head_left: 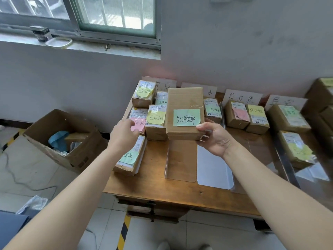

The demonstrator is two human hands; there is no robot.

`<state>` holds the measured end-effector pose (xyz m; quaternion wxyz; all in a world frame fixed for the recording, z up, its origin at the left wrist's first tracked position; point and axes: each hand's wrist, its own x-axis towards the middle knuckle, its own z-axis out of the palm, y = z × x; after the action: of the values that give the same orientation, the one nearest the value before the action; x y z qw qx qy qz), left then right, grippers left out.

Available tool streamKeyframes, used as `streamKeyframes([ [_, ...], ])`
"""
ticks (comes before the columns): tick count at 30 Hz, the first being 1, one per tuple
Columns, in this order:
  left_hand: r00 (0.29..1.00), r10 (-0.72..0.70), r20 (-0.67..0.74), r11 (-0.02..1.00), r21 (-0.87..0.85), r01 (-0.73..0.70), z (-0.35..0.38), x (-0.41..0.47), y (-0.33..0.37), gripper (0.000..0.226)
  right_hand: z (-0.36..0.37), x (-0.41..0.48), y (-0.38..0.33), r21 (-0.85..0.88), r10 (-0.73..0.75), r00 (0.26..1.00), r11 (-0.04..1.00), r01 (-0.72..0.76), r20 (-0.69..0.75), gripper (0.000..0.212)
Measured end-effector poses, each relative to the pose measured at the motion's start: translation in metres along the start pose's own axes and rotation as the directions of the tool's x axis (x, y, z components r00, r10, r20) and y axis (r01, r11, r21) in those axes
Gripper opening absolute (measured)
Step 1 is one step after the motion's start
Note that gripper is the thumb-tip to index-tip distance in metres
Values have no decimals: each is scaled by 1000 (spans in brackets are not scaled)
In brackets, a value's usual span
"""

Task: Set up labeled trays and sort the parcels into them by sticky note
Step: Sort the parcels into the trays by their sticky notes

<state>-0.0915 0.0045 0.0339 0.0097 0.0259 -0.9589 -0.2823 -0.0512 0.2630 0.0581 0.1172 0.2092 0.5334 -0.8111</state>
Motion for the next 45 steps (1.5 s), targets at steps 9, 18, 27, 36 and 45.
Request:
streamKeyframes([
  [9, 880, 467, -90, 877, -76, -474, -20, -20, 122, 30, -58, -28, -19, -57, -56, 992, 997, 50, -113, 40],
  [18, 695, 699, -171, 711, 53, -702, -11, -30, 170, 23, -98, -52, -31, 9, -22, 972, 1000, 24, -234, 21],
  [27, 709, 662, -245, 743, 88, -663, -28, -25, 168, 22, -85, -3, -15, -5, 91, 977, 996, -94, -193, 24],
  [36, 815, 561, -146, 827, 136, -545, -30, -15, 124, 22, -44, 67, 21, -22, 276, 950, 959, -282, -144, 10],
  [45, 830, 552, -75, 832, 107, -544, -17, -7, 113, 22, -50, 97, 37, -13, 168, 931, 983, -182, -324, 12],
])
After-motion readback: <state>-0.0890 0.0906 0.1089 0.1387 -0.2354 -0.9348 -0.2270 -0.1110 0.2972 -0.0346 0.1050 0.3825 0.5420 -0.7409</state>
